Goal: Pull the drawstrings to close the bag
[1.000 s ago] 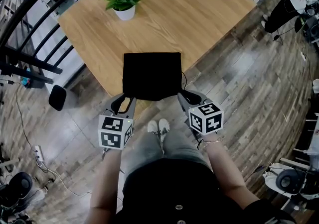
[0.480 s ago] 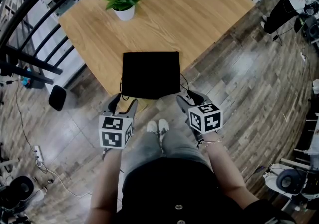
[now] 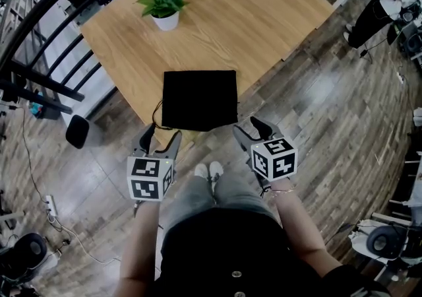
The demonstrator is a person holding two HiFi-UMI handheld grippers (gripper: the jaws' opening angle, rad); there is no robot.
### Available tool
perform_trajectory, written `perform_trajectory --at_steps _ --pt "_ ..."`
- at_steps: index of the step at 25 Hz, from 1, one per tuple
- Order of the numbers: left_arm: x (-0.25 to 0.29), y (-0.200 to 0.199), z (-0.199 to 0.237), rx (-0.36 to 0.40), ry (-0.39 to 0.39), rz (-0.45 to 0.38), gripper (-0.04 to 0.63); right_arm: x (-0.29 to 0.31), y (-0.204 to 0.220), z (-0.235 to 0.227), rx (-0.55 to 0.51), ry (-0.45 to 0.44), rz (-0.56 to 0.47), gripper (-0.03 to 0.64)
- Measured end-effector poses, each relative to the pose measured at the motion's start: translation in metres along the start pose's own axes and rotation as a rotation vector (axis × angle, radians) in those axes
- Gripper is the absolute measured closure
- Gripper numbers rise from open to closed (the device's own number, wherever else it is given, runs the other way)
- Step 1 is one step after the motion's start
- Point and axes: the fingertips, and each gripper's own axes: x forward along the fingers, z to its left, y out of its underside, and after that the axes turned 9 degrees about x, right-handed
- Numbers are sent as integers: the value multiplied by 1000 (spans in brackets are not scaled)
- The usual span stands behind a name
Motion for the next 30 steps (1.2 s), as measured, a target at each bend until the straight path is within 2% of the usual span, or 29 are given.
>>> perform_trajectory --at_steps 5,10,15,19,26,30 --pt "-12 -33 -8 -18 44 -106 318 -21 -41 35 -23 -121 -120 381" --pt "-25 -69 -17 20 64 -187 318 -49 -82 70 -70 -193 -249 388" --pt "-36 -95 -27 38 83 -260 319 -67 -103 94 -99 -252 -325 448" --pt "-45 -109 -33 62 85 -296 372 -80 -118 107 -139 -267 -405 520" --pt "-61 -127 -36 70 86 -380 515 -94 -133 128 -206 -292 -459 617" --pt "-65 -133 -39 47 100 -413 552 -99 -135 139 -218 -325 -465 617"
